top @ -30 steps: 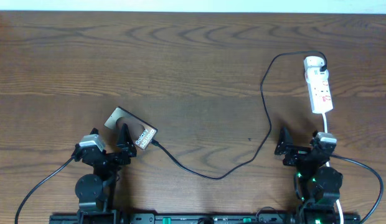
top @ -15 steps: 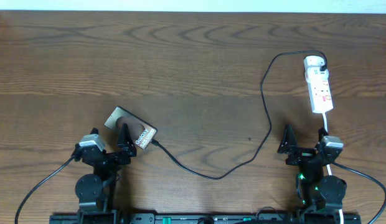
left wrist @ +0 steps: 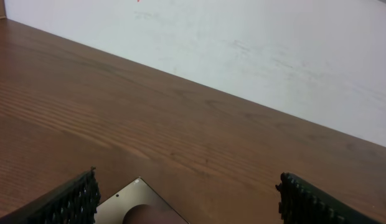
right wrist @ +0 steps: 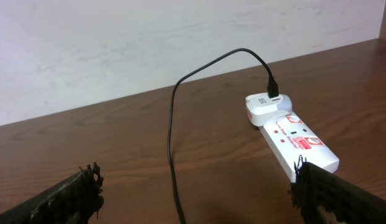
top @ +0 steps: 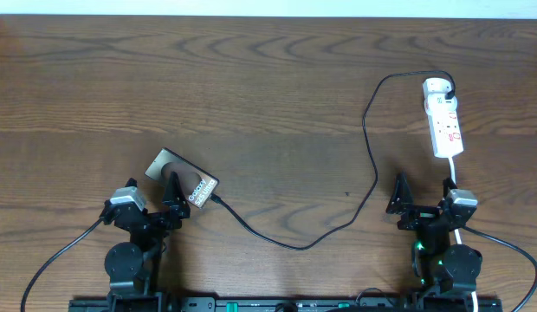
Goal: Plug charger to phone and switch on socket
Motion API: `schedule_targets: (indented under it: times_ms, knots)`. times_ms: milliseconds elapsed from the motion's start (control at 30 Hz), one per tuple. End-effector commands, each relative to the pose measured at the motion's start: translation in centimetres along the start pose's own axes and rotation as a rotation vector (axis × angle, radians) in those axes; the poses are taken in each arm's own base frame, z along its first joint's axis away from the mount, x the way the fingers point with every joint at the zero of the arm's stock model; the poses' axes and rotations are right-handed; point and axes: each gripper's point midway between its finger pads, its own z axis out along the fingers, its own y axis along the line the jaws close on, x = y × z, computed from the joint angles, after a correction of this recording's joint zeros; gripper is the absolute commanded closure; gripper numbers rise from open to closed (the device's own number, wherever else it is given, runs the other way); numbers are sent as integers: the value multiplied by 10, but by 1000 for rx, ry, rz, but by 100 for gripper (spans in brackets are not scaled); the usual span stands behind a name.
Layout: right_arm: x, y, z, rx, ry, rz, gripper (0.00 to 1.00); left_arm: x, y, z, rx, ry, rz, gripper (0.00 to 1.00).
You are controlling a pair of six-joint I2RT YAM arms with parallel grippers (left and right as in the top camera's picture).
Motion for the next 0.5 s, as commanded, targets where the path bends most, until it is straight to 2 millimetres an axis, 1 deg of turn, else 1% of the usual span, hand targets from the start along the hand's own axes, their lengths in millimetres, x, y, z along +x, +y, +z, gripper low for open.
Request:
schedule_targets:
  times_ms: [0,200,333,367,467]
  knots:
    - [0,-1,0,6,-4,-11,1,14,2,0,1,48,3,11]
    - [0,-1,0,6,-3,-11,1,14,2,0,1,48,3,11]
    - [-3,-8,-1,50,-16,-16,1,14,3,0,0,47,3,11]
    - [-3,-8,-1,50,-15,-39,1,14,3,0,0,47,3,11]
    - [-2,-6,0,39,-9,-198,1,14,2,0,1,48,3,11]
